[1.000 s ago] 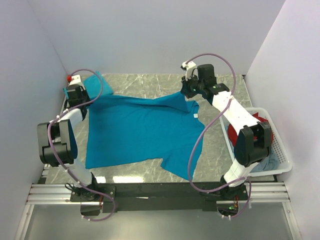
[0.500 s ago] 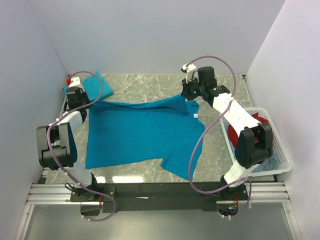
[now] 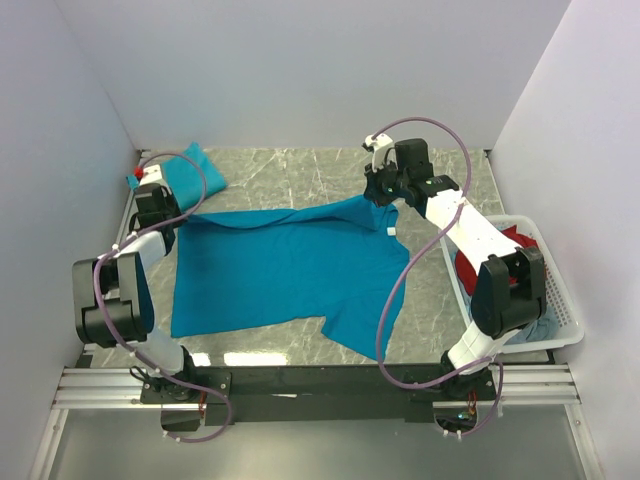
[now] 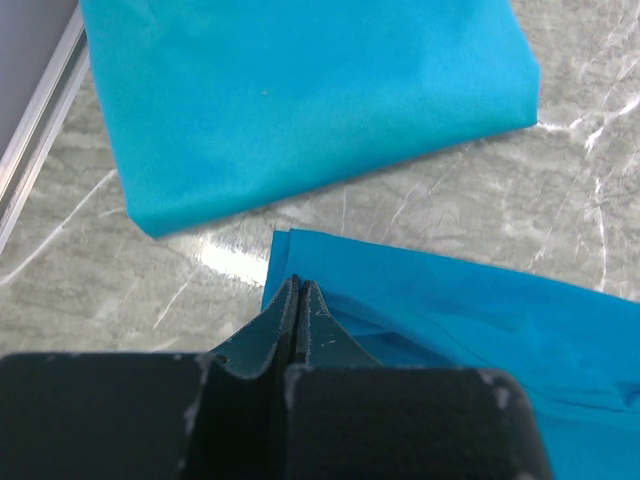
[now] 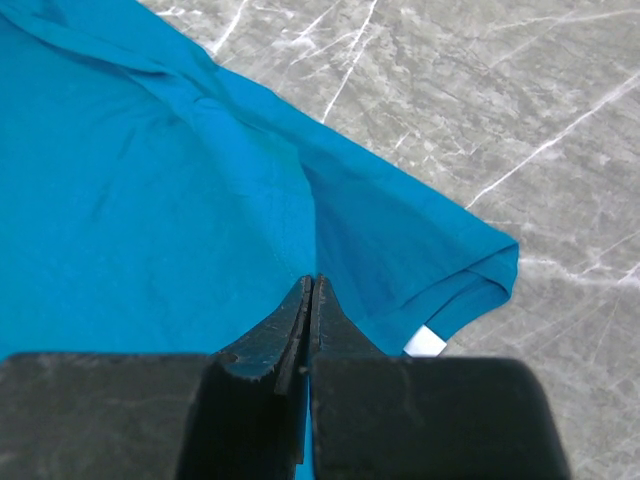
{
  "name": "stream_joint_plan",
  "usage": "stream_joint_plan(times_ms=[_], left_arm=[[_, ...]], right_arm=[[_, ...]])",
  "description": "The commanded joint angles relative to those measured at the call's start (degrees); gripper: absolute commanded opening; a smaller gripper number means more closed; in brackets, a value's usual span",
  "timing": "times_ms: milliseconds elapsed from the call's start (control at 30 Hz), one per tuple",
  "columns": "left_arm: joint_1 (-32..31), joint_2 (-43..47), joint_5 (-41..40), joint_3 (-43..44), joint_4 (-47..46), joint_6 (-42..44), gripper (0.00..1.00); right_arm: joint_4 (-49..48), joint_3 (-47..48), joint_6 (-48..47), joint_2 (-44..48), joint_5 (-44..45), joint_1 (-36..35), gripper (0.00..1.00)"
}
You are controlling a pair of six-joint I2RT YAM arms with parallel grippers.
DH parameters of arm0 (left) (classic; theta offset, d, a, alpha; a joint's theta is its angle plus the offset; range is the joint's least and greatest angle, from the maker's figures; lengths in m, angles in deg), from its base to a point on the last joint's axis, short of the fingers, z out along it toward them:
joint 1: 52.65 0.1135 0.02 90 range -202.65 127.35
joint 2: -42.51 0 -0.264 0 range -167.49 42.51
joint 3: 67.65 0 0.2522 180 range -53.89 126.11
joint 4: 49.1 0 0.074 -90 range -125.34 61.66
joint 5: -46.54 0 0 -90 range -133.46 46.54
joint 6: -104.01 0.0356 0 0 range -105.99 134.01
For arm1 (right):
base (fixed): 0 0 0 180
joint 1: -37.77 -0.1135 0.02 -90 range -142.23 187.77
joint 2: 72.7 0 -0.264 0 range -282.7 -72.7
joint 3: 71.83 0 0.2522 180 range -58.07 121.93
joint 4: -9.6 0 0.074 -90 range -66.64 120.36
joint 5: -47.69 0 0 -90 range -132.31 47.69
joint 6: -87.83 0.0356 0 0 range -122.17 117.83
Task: Fold and stack the t-shirts
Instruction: Fold the tshirt
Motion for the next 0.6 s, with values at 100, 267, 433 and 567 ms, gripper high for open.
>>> stream_joint_plan(times_ms=[100, 267, 433, 567], left_arm=[[0.22, 2.69, -0.64, -1.36, -1.05, -0.57, 0.00], [0.22, 2.69, -0.21, -0.91, -0.61, -0.31, 0.00], [0.13, 3.22, 0.15, -1.53, -0.09, -0.49, 0.00], [0.13, 4.35, -0.29, -2.14, 0.27, -0.49, 0.00]], right_arm=[[-2.19, -0.19, -0.27, 2.98, 1.56, -0.28, 0.00], [-1.84, -0.45, 0.08, 2.80, 2.35, 0.25, 0.00], [-1.84, -0.80, 0.25, 2.81, 2.00, 0.42, 0.00], [-1.93, -0.98, 0.52, 2.89, 2.26, 0.77, 0.00]])
